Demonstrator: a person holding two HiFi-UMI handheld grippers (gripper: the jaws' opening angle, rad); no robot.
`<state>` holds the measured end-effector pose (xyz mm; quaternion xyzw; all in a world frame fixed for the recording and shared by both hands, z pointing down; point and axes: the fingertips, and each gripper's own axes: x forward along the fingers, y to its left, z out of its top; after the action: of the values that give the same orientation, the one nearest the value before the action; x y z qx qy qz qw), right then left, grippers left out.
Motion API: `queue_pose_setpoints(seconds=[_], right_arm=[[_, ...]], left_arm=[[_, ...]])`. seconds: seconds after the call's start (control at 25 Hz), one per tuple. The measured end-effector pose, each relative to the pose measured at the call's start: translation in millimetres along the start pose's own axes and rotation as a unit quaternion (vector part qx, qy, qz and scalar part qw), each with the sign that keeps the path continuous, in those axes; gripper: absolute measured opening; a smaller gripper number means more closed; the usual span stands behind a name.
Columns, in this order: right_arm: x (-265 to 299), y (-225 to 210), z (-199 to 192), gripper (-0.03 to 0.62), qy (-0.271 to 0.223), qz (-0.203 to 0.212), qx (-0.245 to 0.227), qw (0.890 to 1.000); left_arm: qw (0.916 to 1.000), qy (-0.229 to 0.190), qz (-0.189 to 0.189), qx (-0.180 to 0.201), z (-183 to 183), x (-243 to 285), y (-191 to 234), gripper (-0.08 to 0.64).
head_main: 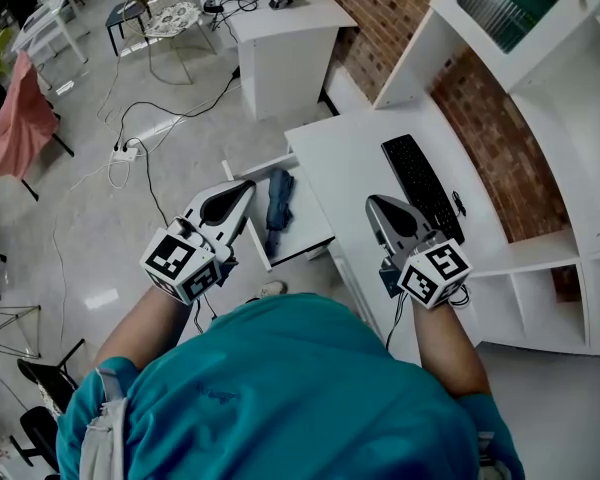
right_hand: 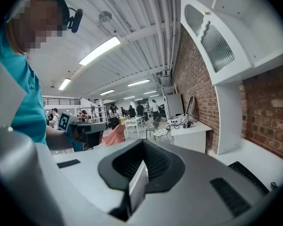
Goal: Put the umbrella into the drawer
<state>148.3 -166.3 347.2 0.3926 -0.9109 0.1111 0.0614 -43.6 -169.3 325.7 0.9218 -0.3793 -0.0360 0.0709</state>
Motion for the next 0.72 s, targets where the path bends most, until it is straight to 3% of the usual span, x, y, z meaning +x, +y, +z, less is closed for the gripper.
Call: queue_pose_setpoints(seconds=[0.72], right_arm=[[-3.7,-2.3,0.6,0.021,-0.001,0.002,-0.021,1.000]], left_arm=[[1.0000,0.000,0.004,0.001,-1.0,2.1,-2.2,0.015]])
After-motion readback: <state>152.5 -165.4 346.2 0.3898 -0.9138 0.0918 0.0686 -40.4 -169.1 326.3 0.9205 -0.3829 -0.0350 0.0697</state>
